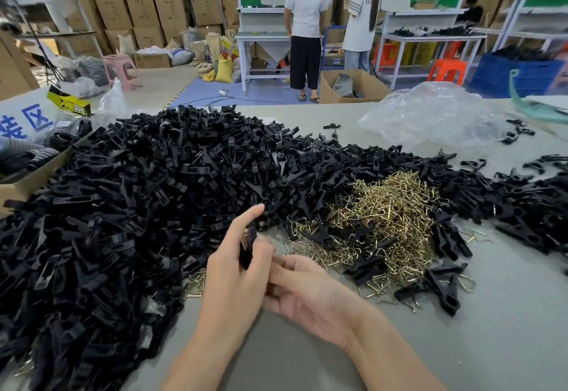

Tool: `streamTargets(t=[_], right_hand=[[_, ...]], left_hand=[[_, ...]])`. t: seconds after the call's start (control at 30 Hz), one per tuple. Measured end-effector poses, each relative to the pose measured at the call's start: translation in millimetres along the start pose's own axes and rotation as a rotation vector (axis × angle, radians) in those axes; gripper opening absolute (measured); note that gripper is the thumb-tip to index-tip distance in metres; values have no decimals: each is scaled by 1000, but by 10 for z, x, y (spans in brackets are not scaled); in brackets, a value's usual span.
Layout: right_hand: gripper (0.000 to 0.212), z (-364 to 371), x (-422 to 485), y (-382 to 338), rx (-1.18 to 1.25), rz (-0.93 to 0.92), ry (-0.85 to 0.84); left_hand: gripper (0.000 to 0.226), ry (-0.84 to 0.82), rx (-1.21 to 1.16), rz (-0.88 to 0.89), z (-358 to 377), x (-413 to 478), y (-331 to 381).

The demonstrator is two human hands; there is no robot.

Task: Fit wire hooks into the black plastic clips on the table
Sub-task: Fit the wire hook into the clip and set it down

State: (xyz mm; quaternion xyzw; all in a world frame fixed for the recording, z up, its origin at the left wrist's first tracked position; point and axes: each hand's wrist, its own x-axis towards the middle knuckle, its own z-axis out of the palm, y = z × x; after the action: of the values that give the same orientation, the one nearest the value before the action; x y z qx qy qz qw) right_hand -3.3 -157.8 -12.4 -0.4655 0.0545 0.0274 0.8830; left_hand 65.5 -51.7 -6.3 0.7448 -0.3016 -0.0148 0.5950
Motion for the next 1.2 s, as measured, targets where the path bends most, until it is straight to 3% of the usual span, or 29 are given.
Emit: streamTargets(t=[0.2, 0.5, 0.73, 1.0, 1.2], right_hand=[[14, 21, 61, 109, 48, -42, 30], [19, 14, 66, 103, 92, -46, 52], [21, 19, 50, 96, 117, -46, 64], [18, 19, 29, 23, 84, -11, 39], [16, 22, 28, -38, 40, -43, 69]], left_hand=[[28, 103, 153, 36, 62, 5, -94], [56, 177, 246, 15, 112, 33, -93], [68, 182, 210, -29, 153, 19, -96], [42, 177, 125, 63, 133, 19, -149], [51, 131, 56, 122, 89, 26, -175]])
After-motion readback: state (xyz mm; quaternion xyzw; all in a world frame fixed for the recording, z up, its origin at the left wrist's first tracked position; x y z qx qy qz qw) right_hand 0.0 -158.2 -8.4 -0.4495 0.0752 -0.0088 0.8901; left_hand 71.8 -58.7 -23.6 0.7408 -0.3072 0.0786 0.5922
